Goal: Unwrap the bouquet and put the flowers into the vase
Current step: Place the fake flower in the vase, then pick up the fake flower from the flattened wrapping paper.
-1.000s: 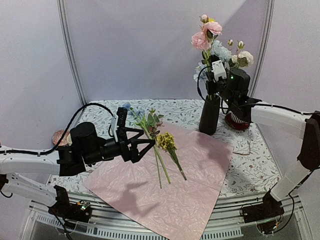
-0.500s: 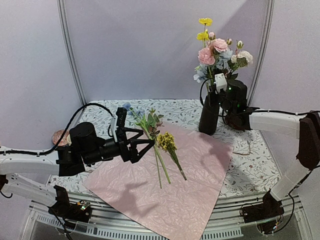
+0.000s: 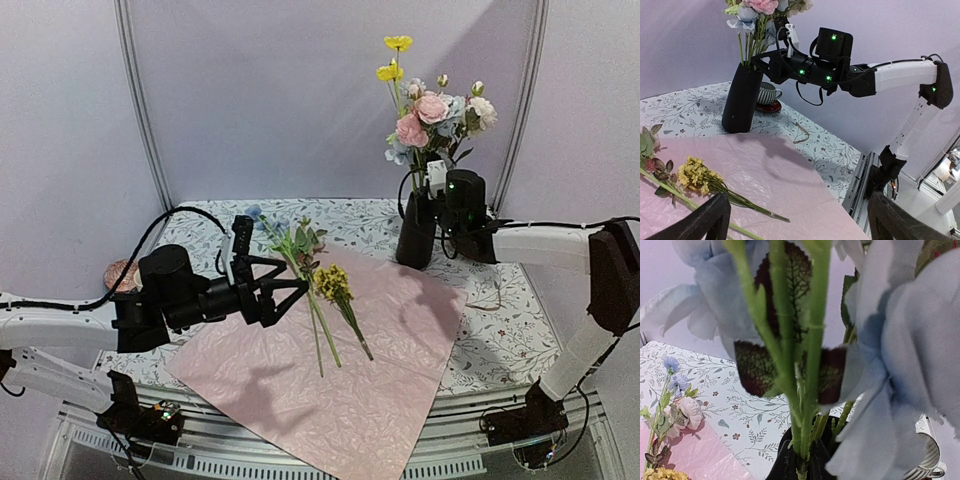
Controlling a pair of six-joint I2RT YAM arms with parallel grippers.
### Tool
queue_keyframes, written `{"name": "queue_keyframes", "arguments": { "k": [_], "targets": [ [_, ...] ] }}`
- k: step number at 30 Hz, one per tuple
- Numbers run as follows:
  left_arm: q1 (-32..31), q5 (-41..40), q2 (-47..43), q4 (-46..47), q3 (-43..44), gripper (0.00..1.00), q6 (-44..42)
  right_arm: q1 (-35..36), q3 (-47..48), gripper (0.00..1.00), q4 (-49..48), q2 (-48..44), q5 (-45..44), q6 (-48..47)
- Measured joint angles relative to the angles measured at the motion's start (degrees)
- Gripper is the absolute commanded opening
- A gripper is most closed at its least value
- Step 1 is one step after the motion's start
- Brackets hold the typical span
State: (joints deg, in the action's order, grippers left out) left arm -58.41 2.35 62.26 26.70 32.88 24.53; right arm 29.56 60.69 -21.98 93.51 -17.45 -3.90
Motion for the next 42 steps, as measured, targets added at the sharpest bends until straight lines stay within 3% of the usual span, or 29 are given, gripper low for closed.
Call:
{"name": "queue_keyframes", "arguments": {
  "k": [5,12,17,19,25,30,36,42],
  "targets": [
    [0.00,0.09,-0.09,-0.02,-0.07,0.97,0.17,0.00,-0.68,0.36,1.57,-0.57,0.44,0.98],
    [0.04,0.20,-0.11,0.00,-0.07,0.98,0.17,0.04,-3.96,0.40,4.07,-6.23,3.10,1.55],
    [0.04,0.17,0.00,0.02,-0.07,0.98,0.17,0.04,-5.49,0.58,6.16,-11.06,5.75,1.75],
    [0.04,-0.02,0.31,-0.11,-0.04,0.98,0.35,0.04,-5.70,0.60,7.78,-12.74,7.30,1.81],
    [0.17,-3.91,1.99,-3.02,0.22,0.98,3.08,0.04,-7.34,0.58,14.12,-17.84,13.77,3.80],
    [2.99,-8.20,6.86,-8.41,2.36,0.92,9.79,0.98,-7.39,0.57,20.87,-20.72,19.56,8.94],
    [7.54,-9.81,13.49,-15.78,5.53,0.89,17.00,8.22,-9.05,0.57,23.76,-22.95,23.32,13.44],
    [7.96,-10.43,13.62,-16.94,5.49,0.89,19.93,14.34,-11.47,0.57,23.23,-21.77,27.19,17.00]
  ]
}}
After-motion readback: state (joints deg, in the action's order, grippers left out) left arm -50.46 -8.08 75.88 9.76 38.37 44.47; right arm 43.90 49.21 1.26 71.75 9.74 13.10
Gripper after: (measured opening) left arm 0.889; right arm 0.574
